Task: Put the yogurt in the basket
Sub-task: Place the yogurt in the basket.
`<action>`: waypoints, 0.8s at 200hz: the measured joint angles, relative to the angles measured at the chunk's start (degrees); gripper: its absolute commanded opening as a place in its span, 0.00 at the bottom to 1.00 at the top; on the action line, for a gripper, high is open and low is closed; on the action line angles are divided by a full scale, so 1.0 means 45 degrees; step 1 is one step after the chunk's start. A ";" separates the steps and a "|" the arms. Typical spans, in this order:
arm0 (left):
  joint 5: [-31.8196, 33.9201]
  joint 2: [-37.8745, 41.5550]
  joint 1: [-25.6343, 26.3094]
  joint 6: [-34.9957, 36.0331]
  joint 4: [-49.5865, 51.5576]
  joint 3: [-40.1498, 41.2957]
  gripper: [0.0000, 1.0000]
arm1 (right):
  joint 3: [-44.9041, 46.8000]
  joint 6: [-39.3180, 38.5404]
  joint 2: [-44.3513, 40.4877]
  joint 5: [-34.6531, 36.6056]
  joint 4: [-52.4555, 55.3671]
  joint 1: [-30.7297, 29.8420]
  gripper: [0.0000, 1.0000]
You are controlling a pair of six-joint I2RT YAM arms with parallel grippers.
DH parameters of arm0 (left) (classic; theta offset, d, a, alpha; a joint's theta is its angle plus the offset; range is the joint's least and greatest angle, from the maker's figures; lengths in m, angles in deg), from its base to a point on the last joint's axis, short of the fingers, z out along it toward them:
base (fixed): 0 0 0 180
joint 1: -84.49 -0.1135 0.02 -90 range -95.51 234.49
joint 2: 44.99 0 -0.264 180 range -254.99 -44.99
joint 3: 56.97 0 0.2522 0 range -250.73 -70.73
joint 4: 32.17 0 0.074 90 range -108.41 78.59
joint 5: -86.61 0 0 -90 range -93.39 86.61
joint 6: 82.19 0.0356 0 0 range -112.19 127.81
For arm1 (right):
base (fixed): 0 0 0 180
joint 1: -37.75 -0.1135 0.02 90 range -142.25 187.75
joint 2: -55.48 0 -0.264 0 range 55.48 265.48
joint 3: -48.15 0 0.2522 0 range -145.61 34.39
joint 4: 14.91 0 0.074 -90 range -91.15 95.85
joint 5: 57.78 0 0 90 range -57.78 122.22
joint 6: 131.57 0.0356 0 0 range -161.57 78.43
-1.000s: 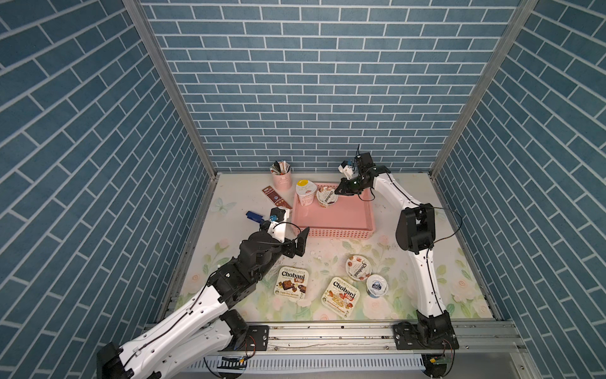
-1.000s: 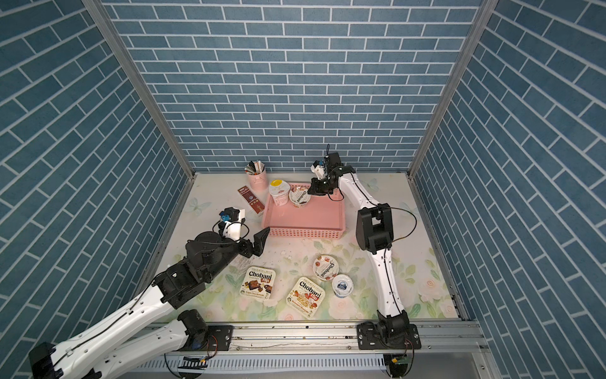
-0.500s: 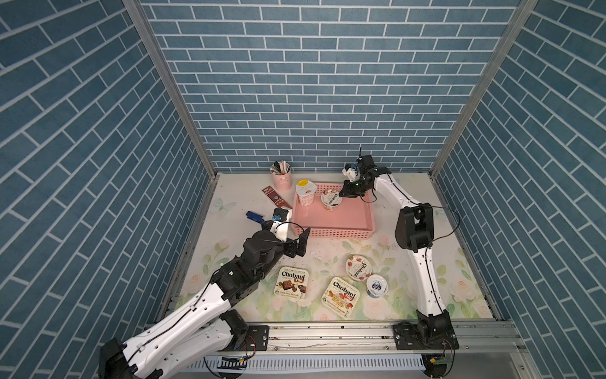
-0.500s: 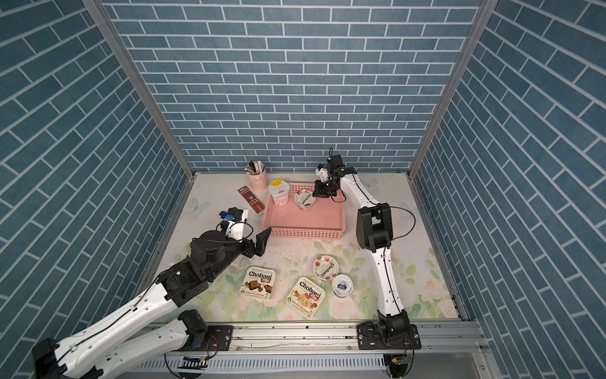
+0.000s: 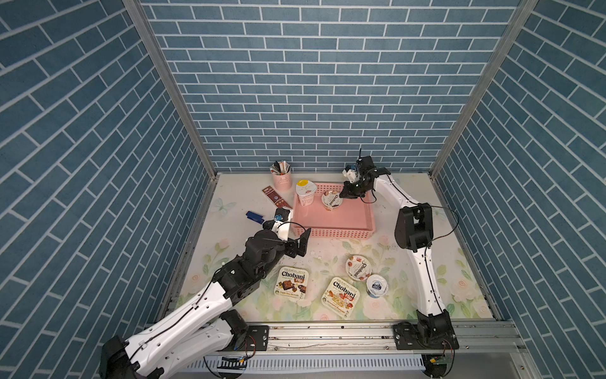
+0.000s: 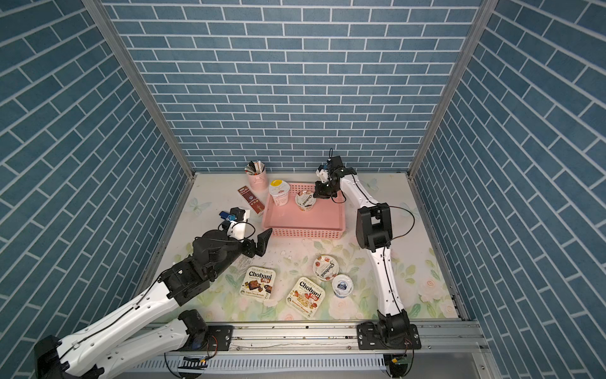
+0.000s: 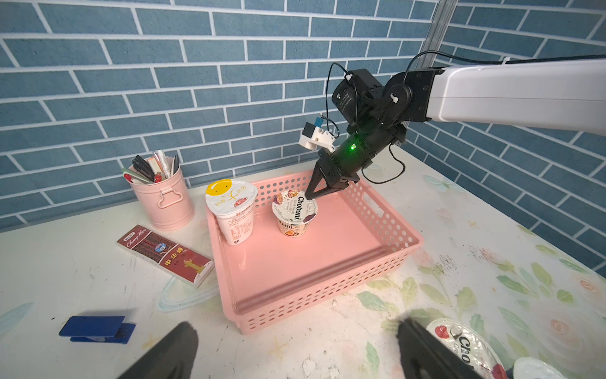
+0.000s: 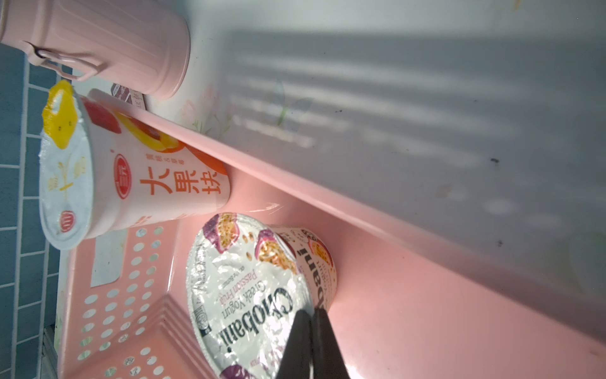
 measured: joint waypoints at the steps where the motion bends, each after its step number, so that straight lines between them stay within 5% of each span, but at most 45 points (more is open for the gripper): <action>1: 0.0000 0.0000 0.0000 0.0000 -0.0005 0.0000 1.00 | 0.0000 0.0000 0.0005 0.0000 0.0000 0.0000 0.00; 160: 0.0015 -0.0476 0.0000 0.0087 -0.0049 -0.0005 1.00 | -0.0068 0.1239 0.0311 -0.0160 -0.0971 0.0015 0.00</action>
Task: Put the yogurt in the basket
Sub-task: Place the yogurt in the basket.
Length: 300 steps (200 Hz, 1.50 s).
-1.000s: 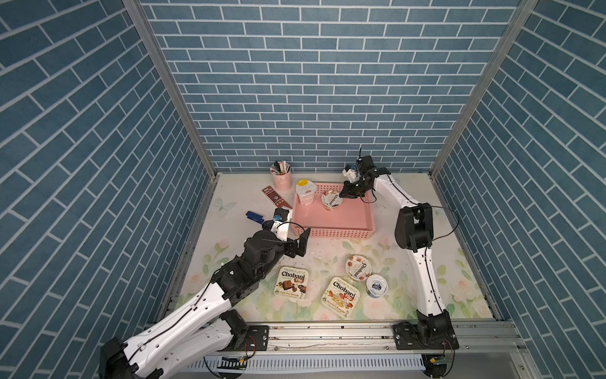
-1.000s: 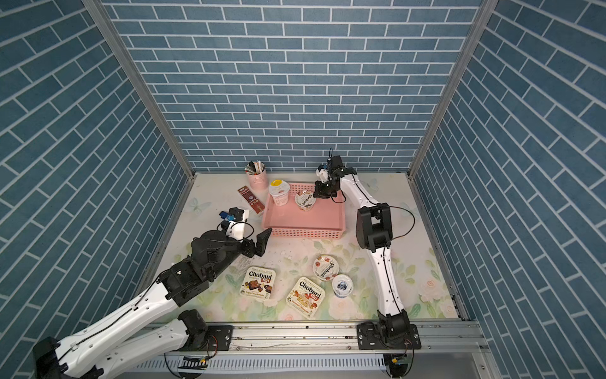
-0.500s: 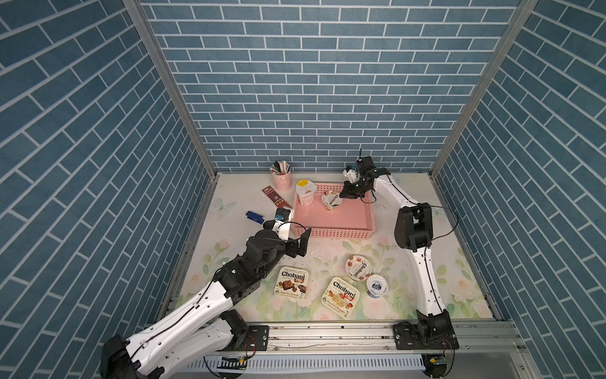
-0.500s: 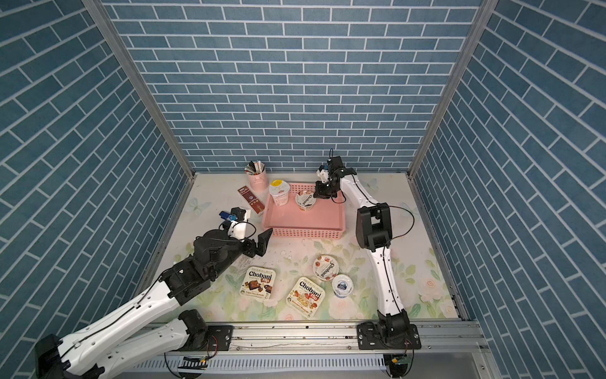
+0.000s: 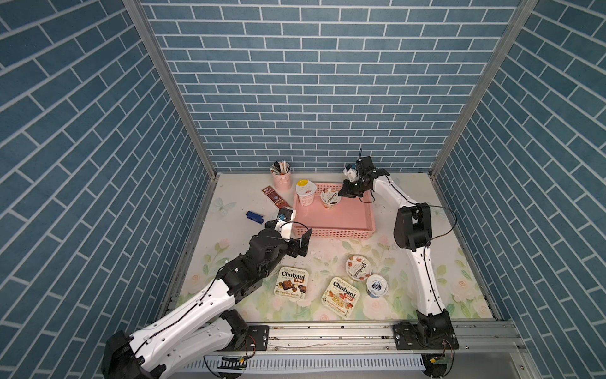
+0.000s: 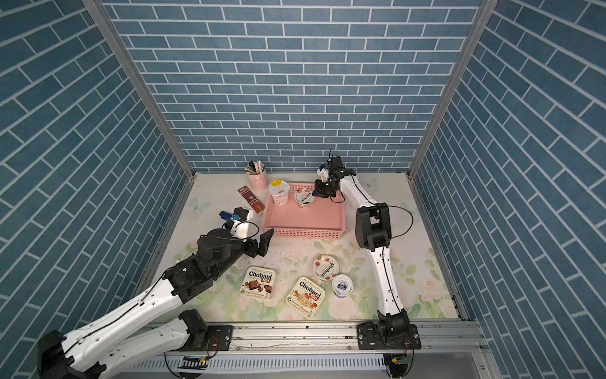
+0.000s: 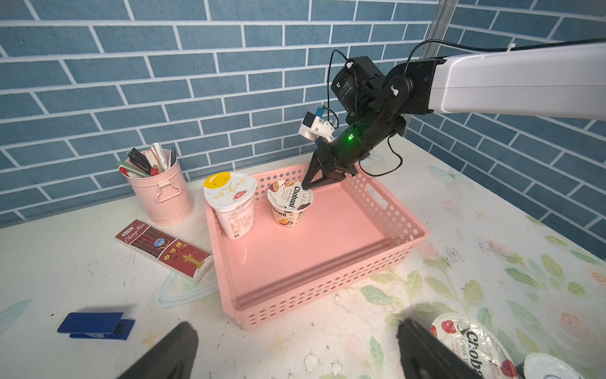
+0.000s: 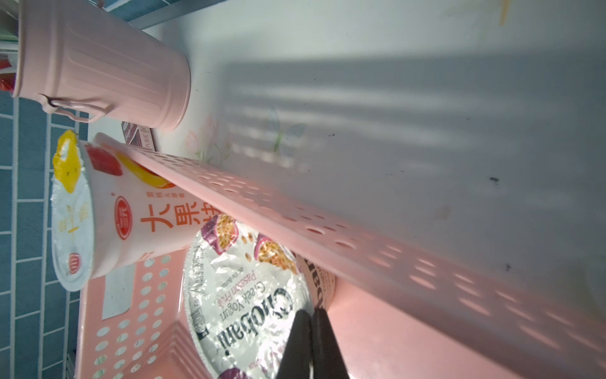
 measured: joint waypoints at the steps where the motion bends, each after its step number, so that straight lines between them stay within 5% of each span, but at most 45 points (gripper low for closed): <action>1: 0.0000 -0.0005 0.0000 -0.0005 0.0000 0.0000 1.00 | 0.0000 0.0000 0.0000 0.0000 -0.0005 0.0000 0.00; 44: 0.0000 -0.0078 0.0000 0.0010 -0.0005 -0.0024 1.00 | -0.0005 0.0092 0.0073 -0.0078 -0.0175 0.0000 0.00; 245: -0.0010 -0.0223 0.0000 0.0024 0.0000 -0.0330 1.00 | 0.0024 0.0408 0.0131 -0.0903 -0.0466 -0.0024 0.47; 300: -0.0005 -0.0233 0.0000 0.0010 -0.0005 -0.0437 1.00 | 0.2404 0.0214 -0.2540 -0.0899 -0.0831 -0.0413 0.49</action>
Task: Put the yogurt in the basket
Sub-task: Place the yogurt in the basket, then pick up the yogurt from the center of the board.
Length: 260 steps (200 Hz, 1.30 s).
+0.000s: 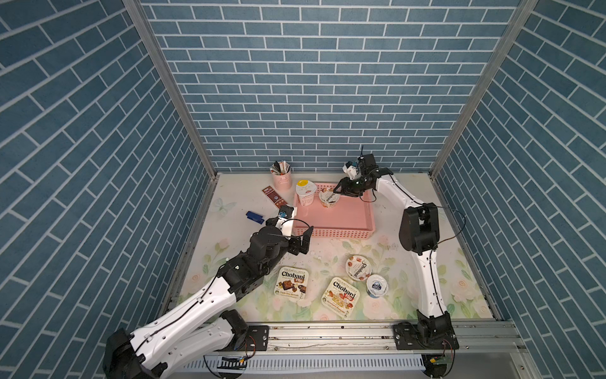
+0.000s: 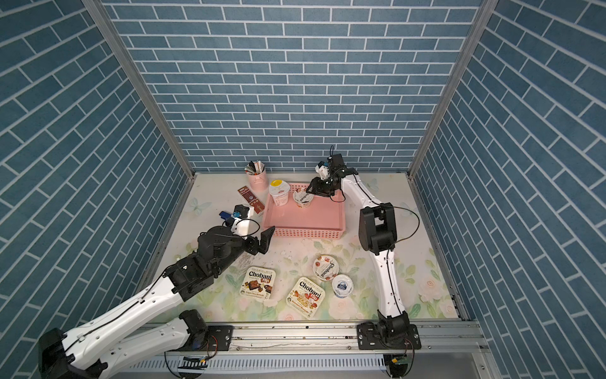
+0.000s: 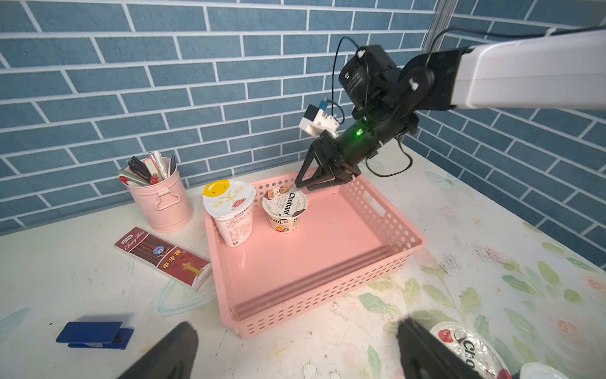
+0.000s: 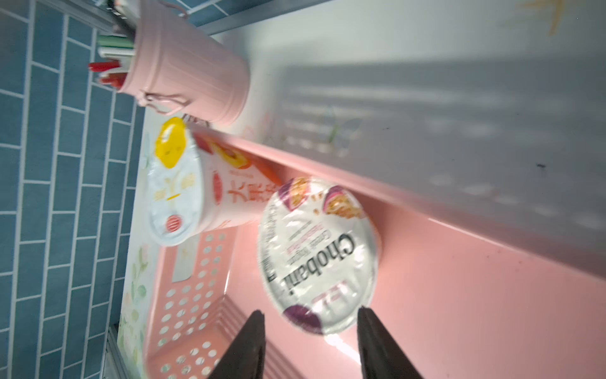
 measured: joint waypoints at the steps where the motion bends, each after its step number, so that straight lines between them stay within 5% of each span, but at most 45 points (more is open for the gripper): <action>1: 0.0000 0.0000 0.0000 0.0000 0.0000 0.0000 1.00 | 0.0044 -0.0015 -0.0063 0.0000 -0.0005 -0.0015 0.49; 56: 0.0515 0.0359 0.0000 -0.0209 0.0068 0.0000 1.00 | 0.3147 -0.1069 -0.4235 -0.0238 -0.0695 -0.1477 0.49; 124: 0.2705 0.1491 0.0000 -0.1282 0.1190 0.0005 1.00 | 0.8014 -0.1724 -0.6392 -0.0729 -0.1200 -0.3094 0.47; 186: 0.3852 0.2254 0.0000 -0.1889 0.1953 0.0000 1.00 | 1.0370 -0.2419 -0.6795 -0.1355 -0.1491 -0.4498 0.43; 260: 0.3687 0.2317 0.0000 -0.2055 0.2297 0.0019 1.00 | 1.0622 -0.2958 -0.5819 -0.2312 -0.2045 -0.5867 0.42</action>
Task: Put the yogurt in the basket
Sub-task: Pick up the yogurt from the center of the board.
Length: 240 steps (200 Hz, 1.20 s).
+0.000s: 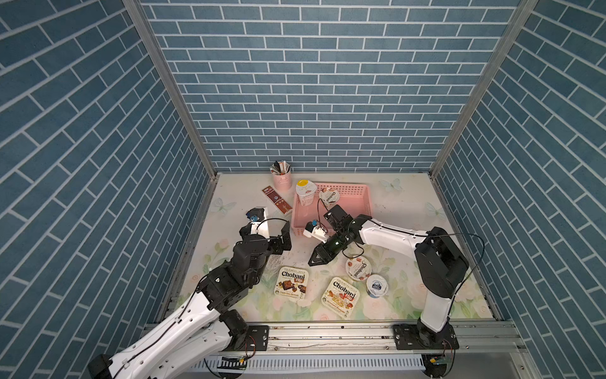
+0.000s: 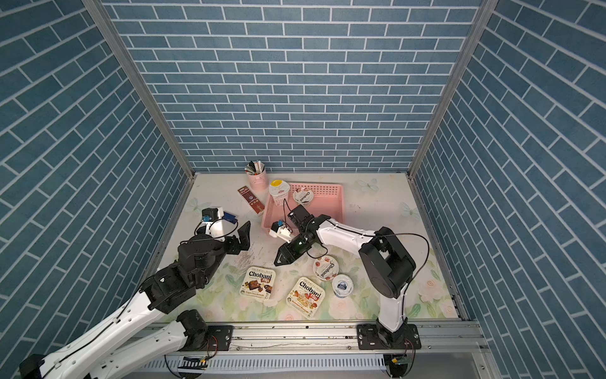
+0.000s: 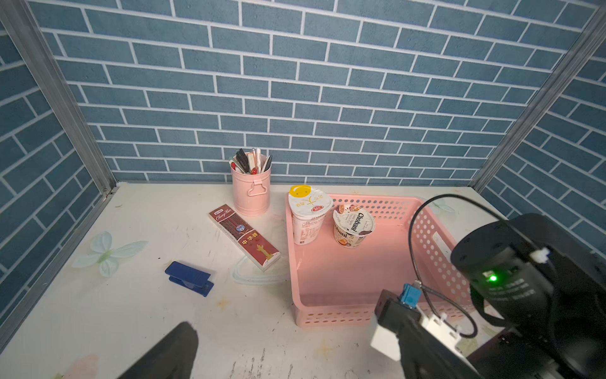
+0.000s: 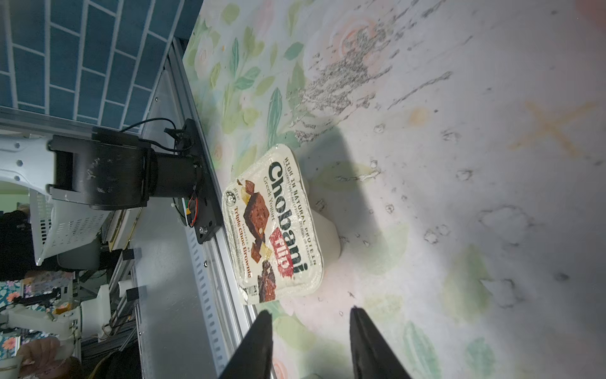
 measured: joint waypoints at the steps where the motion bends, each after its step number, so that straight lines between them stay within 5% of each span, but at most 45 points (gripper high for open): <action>1: -0.0005 0.0005 0.0000 0.0000 0.0000 0.0000 1.00 | 0.0000 0.0000 0.0015 -0.0005 0.0000 -0.0005 0.42; 162: -0.0617 0.0248 0.0000 0.0117 0.0670 0.0019 1.00 | 0.0005 -0.0214 0.1287 -0.0680 -0.0554 -0.0656 0.34; 240: -0.0976 -0.0029 0.0000 0.0287 0.0670 0.0019 1.00 | 0.0005 -0.0296 0.1647 -0.0763 -0.0631 -0.0656 0.18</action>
